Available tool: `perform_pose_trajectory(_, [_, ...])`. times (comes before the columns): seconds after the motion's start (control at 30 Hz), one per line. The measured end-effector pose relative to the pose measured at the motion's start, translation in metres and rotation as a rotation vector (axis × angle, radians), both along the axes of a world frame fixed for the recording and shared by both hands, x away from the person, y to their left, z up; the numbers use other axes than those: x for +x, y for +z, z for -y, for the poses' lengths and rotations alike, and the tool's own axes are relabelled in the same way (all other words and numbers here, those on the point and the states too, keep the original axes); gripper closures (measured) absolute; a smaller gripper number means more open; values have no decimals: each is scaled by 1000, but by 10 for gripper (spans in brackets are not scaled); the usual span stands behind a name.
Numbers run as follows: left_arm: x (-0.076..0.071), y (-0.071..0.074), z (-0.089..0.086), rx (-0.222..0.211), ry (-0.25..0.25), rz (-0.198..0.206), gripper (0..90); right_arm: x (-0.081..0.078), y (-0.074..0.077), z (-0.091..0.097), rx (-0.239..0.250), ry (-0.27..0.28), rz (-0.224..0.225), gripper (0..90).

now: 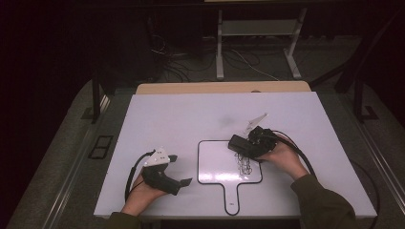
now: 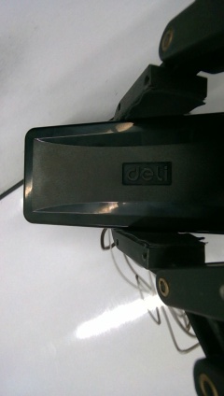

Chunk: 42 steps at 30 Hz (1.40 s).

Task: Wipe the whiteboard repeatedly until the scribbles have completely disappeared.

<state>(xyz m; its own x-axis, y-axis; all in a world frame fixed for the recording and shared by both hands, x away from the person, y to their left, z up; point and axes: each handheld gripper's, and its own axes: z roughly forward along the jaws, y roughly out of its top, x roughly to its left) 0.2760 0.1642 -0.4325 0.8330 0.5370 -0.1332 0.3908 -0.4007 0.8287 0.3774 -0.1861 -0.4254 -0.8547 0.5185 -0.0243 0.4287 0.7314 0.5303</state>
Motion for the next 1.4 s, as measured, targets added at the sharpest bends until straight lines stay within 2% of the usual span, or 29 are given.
perform_pose_trajectory(0.07, [0, 0, 0, -1, 1, -1, 0, -1, 0, -2, 7, 2, -8, 387])
perform_pose_trajectory(0.13, [0, 0, 0, 0, 1, -1, 0, -1, 0, -5, -7, 12, 7, 387])
perform_pose_trajectory(0.23, [0, 0, 0, 0, 1, -1, 0, 1, 0, -4, 8, -7, -12, 387])
perform_pose_trajectory(0.6, [0, 0, 0, -1, 0, -1, 0, 8, 1, 10, -19, -73, 3, 387])
perform_pose_trajectory(0.77, [0, 0, 0, 0, -1, -2, 0, 6, 1, 7, -26, -62, 10, 387])
perform_pose_trajectory(1.13, [0, 0, 1, 0, -3, -1, 0, -5, 1, -14, -22, 6, -3, 387])
perform_pose_trajectory(1.23, [0, 0, 0, -1, -2, -1, 0, -2, 2, -12, -24, 0, -7, 387])
perform_pose_trajectory(1.4, [0, 0, 1, 1, -3, -1, 0, 5, 2, -1, -33, -47, -4, 387])
